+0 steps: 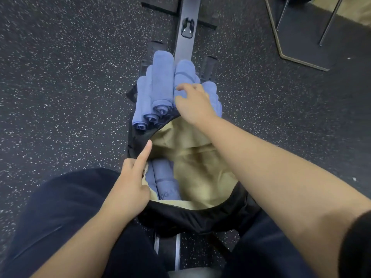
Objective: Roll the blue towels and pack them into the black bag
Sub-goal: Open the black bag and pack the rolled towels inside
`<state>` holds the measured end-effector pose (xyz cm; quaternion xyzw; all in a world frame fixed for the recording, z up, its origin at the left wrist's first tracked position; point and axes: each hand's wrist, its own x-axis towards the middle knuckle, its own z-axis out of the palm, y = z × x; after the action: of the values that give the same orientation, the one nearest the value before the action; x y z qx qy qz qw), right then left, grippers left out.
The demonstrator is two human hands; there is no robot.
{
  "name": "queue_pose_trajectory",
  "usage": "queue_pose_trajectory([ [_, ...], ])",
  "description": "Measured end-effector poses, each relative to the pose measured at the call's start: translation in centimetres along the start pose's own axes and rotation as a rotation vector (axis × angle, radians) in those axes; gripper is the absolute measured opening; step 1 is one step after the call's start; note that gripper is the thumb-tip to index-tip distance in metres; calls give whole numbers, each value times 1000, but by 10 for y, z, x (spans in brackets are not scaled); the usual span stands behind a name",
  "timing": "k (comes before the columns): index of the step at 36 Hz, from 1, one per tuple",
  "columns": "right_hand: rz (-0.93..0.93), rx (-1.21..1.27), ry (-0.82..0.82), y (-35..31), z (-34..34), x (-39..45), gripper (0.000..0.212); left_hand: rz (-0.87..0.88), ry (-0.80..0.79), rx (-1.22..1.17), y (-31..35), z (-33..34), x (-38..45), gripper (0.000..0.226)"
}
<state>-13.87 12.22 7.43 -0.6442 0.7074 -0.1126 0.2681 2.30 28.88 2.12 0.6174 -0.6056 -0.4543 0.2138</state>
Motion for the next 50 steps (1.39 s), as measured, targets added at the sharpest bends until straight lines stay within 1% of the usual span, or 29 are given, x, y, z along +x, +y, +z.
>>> queue_pose_trajectory([
  [1, 5, -16, 8, 0, 4, 3, 45, 1, -5, -5, 1, 0, 0, 101],
  [3, 34, -49, -4, -2, 13, 9, 54, -2, -15, -12, 2, 0, 1, 101],
  [6, 73, -86, -43, -5, 22, 20, 77, -6, -18, -25, 2, -1, 3, 102],
  [8, 101, -77, -65, -8, 25, 28, 89, -10, -18, -25, 1, -2, 4, 104],
  [12, 175, -61, -83, -17, 30, 42, 95, -17, -30, -13, 0, -2, 4, 106],
  [18, 327, -80, -82, -29, 37, 55, 93, -33, -34, -15, -1, -3, 4, 108],
  [23, 370, -116, -49, -31, 42, 63, 88, -31, -29, -3, -1, -3, 6, 109],
  [27, 347, -125, -10, -28, 44, 63, 84, -37, -29, 1, 0, -3, 6, 109],
  [35, 315, -81, 89, -27, 43, 64, 61, -37, -26, -11, -1, -3, 7, 108],
  [44, 250, -12, 146, -23, 29, 57, 48, -20, -31, -11, -4, -2, 8, 109],
  [50, 147, 57, 226, -24, 17, 44, 48, -3, -34, 5, -4, 1, 9, 108],
])
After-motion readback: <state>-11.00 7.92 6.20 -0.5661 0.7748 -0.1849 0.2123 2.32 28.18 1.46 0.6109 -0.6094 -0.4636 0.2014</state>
